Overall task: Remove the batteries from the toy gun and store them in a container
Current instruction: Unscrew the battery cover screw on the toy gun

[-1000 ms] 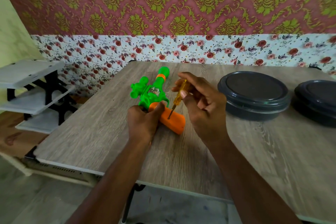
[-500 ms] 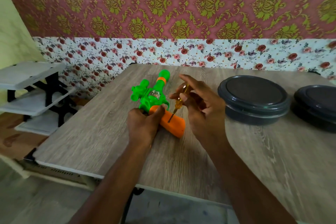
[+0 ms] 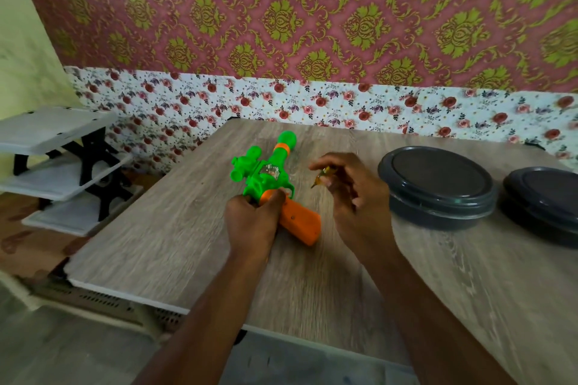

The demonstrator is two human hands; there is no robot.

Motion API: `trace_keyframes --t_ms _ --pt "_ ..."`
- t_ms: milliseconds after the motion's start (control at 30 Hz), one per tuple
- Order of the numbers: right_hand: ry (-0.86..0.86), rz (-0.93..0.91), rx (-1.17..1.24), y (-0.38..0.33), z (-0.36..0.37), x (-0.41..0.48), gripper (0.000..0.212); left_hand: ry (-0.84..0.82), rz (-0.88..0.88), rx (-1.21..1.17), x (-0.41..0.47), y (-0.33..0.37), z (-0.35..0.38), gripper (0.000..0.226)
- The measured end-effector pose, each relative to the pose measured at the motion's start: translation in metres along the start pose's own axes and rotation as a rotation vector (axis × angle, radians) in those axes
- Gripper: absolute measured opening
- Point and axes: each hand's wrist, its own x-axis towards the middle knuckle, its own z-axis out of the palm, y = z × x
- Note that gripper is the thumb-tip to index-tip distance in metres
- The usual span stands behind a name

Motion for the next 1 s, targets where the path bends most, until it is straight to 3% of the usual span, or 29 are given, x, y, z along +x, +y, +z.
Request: trace_keyframes --t_ms 133,333,533,1000 --pt "-0.208 -0.112 -0.138 0.023 0.007 0.01 0.04 0.085 -0.043 -0.026 -0.002 0.005 -0.004 0.041" --pt "-0.362 -0.235 -0.399 0.072 0.02 0.035 0.047 0.058 -0.011 -0.013 -0.002 0.004 -0.004 0.044" --pt "-0.628 -0.248 -0.45 0.094 0.043 0.037 0.018 0.055 -0.028 -0.035 0.002 0.002 -0.001 0.042" --pt "-0.697 -0.1 -0.468 0.103 0.039 0.026 0.028 0.047 -0.037 -0.078 0.008 -0.007 0.002 0.03"
